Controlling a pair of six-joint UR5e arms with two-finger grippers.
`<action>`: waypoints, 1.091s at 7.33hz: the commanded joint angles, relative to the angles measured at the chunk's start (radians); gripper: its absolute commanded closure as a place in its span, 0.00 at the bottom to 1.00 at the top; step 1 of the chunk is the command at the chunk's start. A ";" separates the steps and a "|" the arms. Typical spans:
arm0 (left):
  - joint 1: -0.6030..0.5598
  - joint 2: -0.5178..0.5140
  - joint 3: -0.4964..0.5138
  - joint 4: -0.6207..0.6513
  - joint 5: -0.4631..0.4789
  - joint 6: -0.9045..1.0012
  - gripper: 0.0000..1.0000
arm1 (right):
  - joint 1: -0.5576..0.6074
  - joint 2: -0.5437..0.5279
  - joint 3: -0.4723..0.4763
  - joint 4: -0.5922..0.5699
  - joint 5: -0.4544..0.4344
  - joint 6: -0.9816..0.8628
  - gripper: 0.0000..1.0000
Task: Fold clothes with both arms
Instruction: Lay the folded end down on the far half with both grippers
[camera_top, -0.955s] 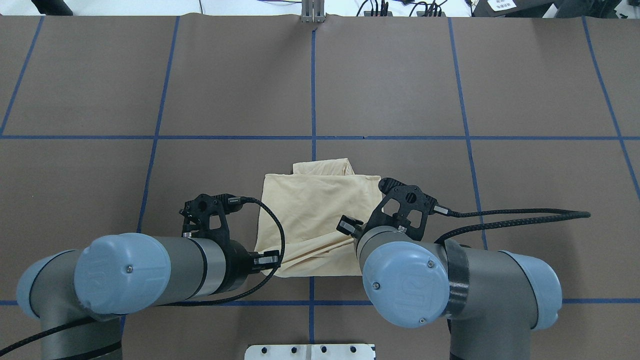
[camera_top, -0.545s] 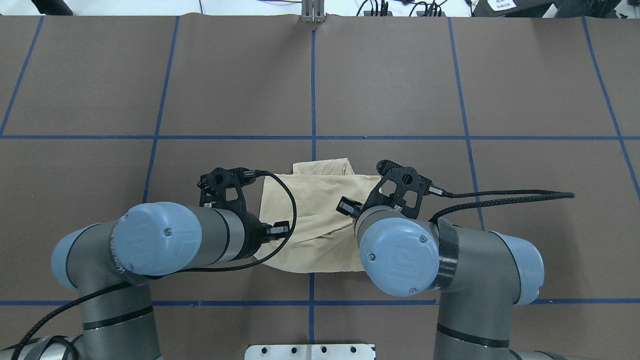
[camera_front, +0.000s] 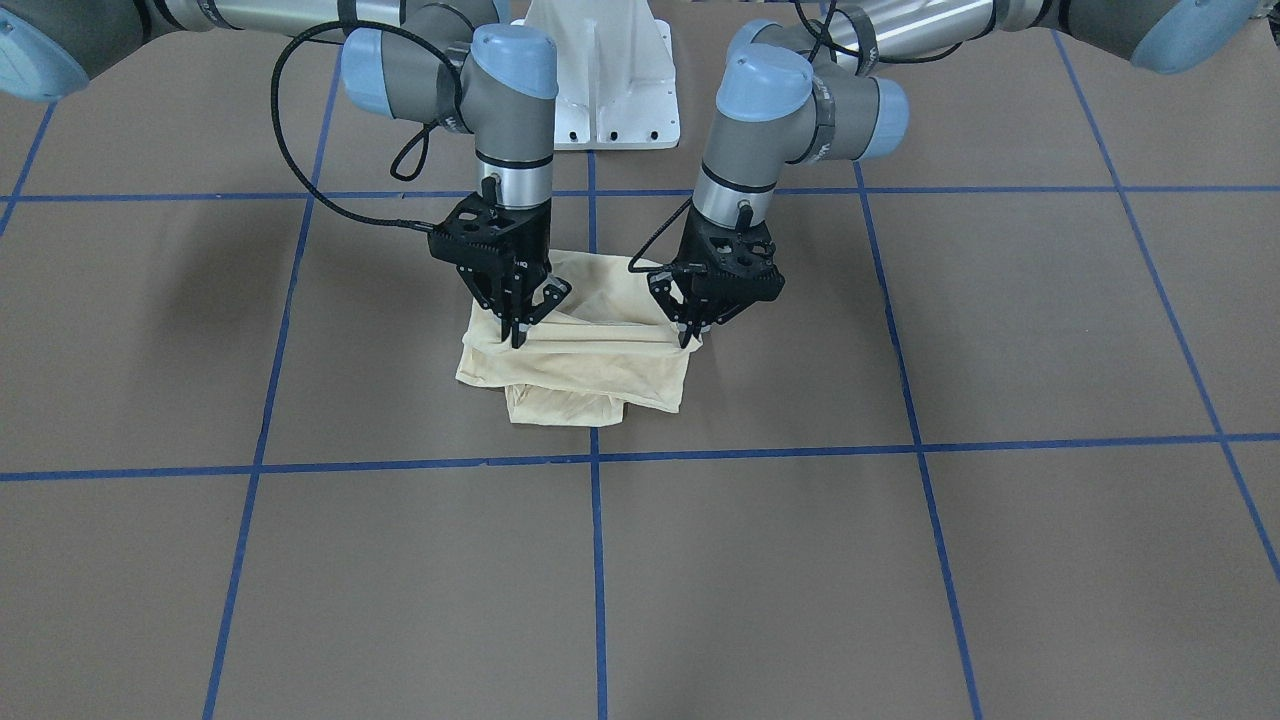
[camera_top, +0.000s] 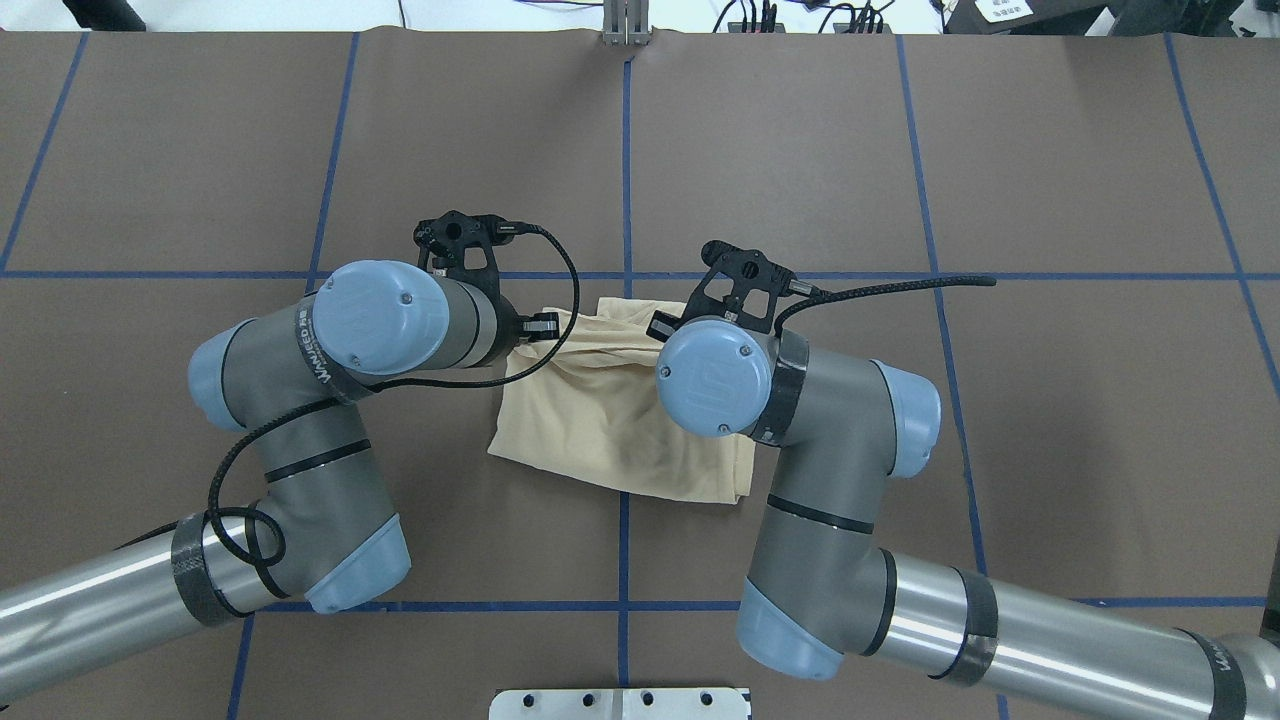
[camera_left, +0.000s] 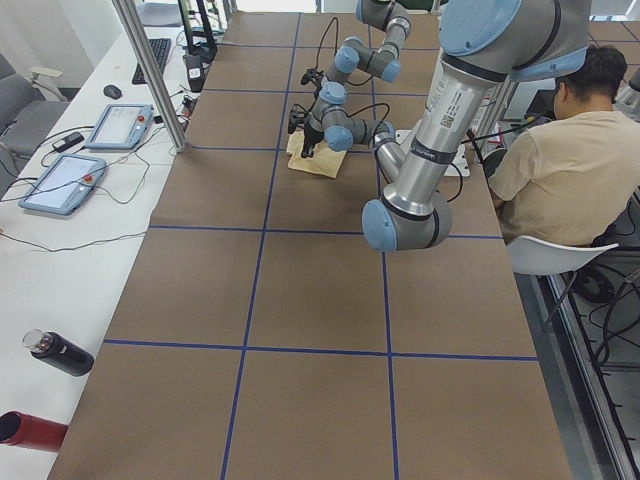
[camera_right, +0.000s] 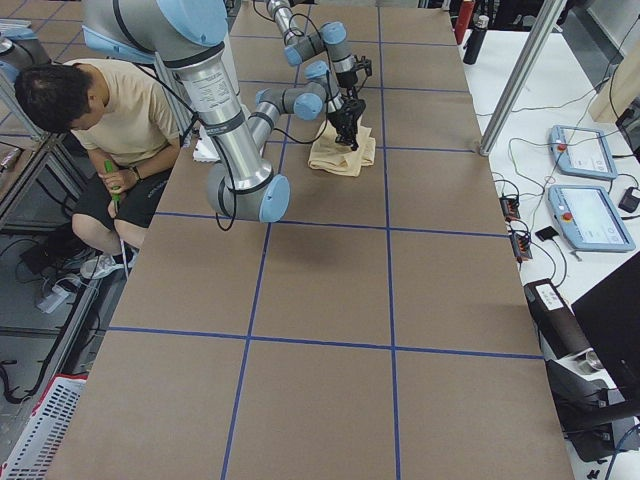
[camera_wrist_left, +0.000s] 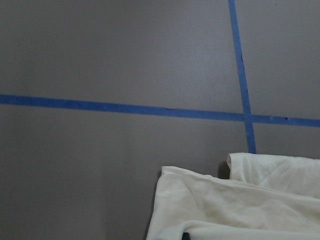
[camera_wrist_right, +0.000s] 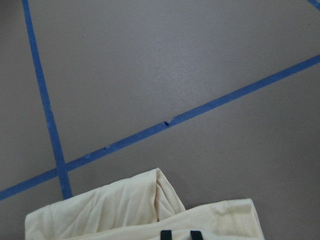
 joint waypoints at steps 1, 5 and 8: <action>-0.031 -0.002 0.013 -0.019 -0.009 0.078 0.00 | 0.084 0.019 -0.026 0.020 0.146 -0.100 0.00; -0.116 0.017 -0.003 -0.018 -0.162 0.285 0.00 | 0.024 0.022 0.031 -0.014 0.198 -0.069 0.00; -0.116 0.017 -0.007 -0.018 -0.162 0.278 0.00 | -0.070 0.082 -0.073 -0.014 0.089 -0.045 0.12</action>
